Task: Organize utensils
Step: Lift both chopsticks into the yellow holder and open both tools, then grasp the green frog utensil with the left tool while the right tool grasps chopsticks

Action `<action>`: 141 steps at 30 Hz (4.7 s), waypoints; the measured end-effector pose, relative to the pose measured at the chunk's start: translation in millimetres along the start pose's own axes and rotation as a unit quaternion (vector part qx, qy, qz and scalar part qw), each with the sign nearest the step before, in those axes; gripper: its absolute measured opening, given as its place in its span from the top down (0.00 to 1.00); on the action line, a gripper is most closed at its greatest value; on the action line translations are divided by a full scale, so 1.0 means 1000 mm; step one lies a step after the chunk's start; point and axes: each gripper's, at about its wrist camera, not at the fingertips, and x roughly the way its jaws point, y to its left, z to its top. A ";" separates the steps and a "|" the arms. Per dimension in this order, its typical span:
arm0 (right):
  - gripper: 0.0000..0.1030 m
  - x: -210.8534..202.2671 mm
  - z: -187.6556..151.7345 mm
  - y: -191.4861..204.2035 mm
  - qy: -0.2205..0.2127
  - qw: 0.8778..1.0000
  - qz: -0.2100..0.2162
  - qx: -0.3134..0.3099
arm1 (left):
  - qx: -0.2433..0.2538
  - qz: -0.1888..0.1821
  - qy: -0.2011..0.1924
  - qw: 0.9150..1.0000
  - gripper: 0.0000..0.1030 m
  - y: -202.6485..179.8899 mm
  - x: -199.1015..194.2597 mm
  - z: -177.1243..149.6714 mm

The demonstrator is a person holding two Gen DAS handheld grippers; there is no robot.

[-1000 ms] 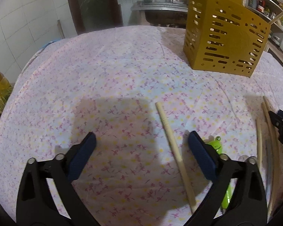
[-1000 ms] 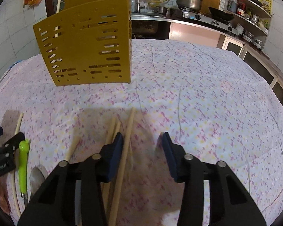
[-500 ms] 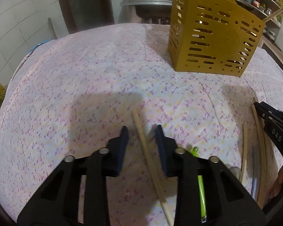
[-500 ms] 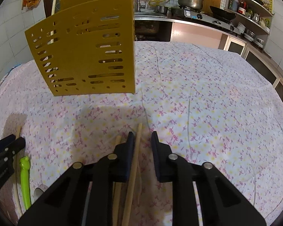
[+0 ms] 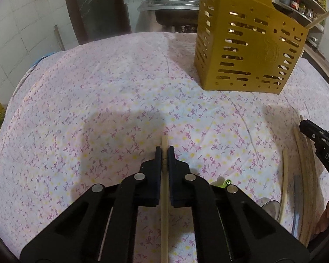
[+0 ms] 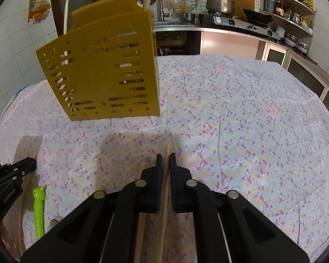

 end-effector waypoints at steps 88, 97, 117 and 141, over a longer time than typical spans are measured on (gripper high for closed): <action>0.73 -0.068 0.166 0.028 -0.372 0.928 0.002 -0.018 | -0.023 -0.079 -0.380 0.921 0.57 -0.034 -0.096 0.184; 0.34 -0.146 0.129 -0.003 -0.340 0.940 -0.020 -0.015 | -0.038 -0.041 -0.332 0.942 0.11 0.010 -0.165 0.134; 0.32 -0.042 -0.010 -0.029 -0.063 0.998 -0.004 0.018 | -0.049 -0.017 -0.113 0.992 0.05 0.020 -0.058 -0.009; 0.51 -0.012 -0.028 0.007 0.017 0.999 -0.025 -0.029 | 0.004 -0.002 -0.052 0.999 0.05 -0.010 -0.025 -0.035</action>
